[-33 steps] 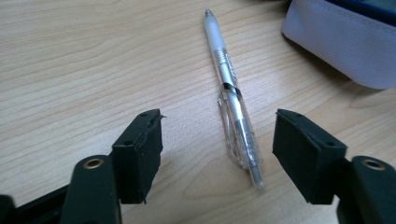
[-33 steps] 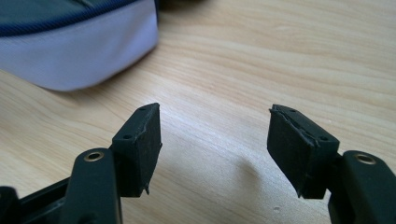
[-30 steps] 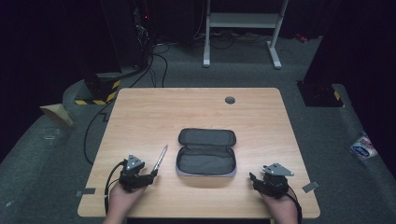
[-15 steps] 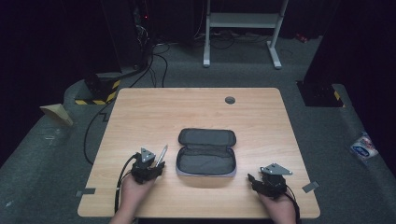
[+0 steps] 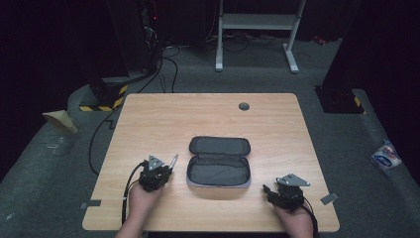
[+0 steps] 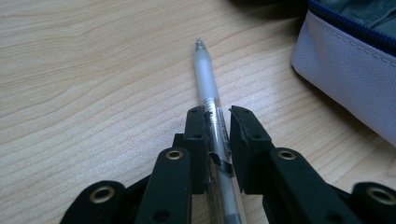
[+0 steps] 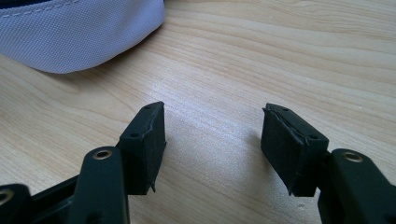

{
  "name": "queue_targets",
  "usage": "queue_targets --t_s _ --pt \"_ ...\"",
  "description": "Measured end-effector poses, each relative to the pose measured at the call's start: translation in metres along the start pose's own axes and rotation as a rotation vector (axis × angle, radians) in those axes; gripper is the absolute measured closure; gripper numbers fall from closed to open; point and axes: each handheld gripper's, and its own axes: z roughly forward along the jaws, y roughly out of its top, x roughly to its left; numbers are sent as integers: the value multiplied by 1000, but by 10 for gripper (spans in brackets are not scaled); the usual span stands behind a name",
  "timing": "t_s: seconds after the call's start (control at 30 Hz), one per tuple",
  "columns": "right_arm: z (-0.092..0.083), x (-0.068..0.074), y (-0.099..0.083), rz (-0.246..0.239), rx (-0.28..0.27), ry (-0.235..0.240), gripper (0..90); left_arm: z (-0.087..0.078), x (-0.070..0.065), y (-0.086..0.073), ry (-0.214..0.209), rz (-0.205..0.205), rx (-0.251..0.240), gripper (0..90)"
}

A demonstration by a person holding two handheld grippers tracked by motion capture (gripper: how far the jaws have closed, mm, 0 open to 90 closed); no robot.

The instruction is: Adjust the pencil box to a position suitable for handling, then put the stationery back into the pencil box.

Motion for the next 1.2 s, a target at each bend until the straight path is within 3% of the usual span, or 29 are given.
queue_targets --t_s 0.37,0.57,0.8,0.93,1.2 --pt "0 0 0 1 -1 -1 399 -1 -1 -1 -44 19 -1 789" --pt "0 0 0 1 -1 1 400 -5 -5 2 -57 47 -26 790" --pt "0 0 0 6 0 3 401 -9 -4 3 -54 50 -45 790" --pt "0 0 0 5 0 3 401 -14 -3 4 -74 37 -70 790" --pt "0 0 0 7 0 1 402 -23 -1 8 -88 67 -109 790"
